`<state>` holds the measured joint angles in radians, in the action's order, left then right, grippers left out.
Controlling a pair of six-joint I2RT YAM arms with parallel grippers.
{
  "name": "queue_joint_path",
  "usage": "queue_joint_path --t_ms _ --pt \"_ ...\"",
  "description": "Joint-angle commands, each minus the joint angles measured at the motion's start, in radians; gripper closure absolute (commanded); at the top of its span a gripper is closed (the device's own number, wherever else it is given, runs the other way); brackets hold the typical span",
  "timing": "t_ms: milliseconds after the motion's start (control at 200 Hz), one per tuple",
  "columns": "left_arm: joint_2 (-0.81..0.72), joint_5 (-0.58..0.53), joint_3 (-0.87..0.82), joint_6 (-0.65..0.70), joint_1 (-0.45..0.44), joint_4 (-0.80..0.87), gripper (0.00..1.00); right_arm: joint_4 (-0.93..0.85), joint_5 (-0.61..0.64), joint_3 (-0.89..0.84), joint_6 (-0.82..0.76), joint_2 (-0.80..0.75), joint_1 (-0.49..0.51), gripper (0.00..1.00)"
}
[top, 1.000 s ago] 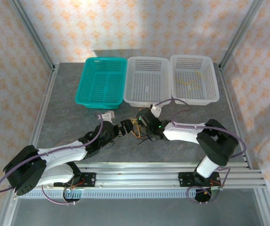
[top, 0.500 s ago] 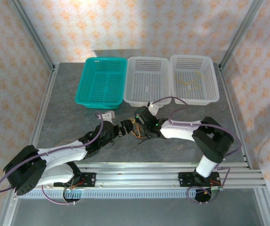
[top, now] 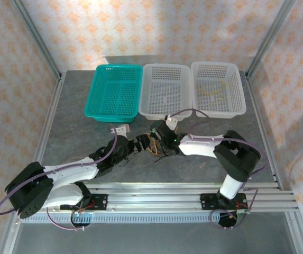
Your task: Untangle the cables
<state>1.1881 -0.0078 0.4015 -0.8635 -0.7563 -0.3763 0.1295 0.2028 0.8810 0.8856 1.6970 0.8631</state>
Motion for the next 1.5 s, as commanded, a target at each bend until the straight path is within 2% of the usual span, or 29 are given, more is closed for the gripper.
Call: queue_joint_path --t_ms 0,746,1026,1262,1497 --pt "0.015 -0.026 0.038 0.018 0.009 0.017 0.02 0.007 0.039 -0.003 -0.005 -0.052 -0.001 0.98" --pt "0.214 0.04 0.188 0.077 0.009 -0.017 0.02 -0.031 -0.009 -0.12 -0.055 -0.424 -0.004 1.0" --pt "0.234 0.107 0.239 0.144 0.01 -0.035 0.01 -0.062 -0.004 -0.097 -0.044 -0.441 -0.012 1.0" --pt "0.238 0.094 0.229 0.151 0.009 -0.048 0.01 -0.062 -0.022 -0.098 -0.014 -0.45 -0.023 1.0" --pt "0.309 0.088 0.285 0.132 0.008 -0.07 0.01 -0.065 -0.053 -0.089 -0.014 -0.477 -0.03 1.0"
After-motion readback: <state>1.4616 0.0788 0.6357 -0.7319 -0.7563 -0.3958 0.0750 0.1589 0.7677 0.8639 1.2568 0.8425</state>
